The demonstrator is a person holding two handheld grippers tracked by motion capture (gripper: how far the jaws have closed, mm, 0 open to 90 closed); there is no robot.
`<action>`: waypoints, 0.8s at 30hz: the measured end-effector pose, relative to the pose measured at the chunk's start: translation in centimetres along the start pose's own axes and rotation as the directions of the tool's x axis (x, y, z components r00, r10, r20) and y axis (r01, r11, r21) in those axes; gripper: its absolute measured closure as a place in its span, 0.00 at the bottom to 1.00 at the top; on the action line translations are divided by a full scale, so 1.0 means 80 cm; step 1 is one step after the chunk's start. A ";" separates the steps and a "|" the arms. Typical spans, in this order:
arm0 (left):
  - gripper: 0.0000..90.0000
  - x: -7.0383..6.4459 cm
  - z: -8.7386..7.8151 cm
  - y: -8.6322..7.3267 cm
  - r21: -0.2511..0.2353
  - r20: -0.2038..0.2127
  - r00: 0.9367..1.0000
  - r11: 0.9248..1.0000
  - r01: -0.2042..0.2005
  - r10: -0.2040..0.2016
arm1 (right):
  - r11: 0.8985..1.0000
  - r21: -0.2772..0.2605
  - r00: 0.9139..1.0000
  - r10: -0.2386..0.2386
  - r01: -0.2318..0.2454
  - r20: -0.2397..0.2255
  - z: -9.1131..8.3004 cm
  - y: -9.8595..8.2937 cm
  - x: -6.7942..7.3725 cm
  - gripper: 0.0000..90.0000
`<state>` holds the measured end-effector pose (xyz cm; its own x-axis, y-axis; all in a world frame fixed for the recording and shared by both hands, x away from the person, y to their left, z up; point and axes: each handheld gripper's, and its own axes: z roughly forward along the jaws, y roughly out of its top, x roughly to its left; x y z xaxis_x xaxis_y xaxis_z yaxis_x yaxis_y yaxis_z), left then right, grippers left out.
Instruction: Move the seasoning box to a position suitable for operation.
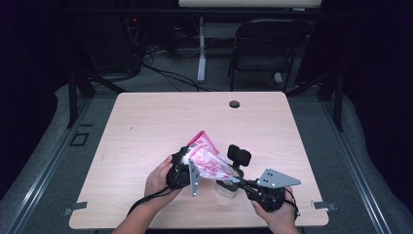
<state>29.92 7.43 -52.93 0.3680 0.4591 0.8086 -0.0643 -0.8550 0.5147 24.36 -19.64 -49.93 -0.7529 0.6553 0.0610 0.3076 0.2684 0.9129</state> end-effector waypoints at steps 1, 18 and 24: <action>0.75 0.000 0.000 0.001 -0.005 -0.007 1.000 1.000 -0.006 0.006 | 1.000 0.003 1.000 -0.002 0.001 0.002 0.000 -0.001 0.000 1.00; 0.75 0.000 0.001 0.007 -0.031 -0.021 1.000 0.999 -0.017 0.016 | 1.000 0.010 1.000 0.011 -0.012 0.012 -0.003 -0.007 0.000 1.00; 0.75 0.002 0.000 0.009 -0.023 -0.027 0.999 0.999 -0.038 0.037 | 1.000 0.014 1.000 0.011 -0.011 0.014 -0.002 -0.007 0.000 1.00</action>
<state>29.89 6.89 -52.45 0.3405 0.4334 0.8344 -0.0993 -0.8659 0.4903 24.09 -19.94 -50.40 -0.7412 0.6681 0.0652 0.3241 0.2710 0.9064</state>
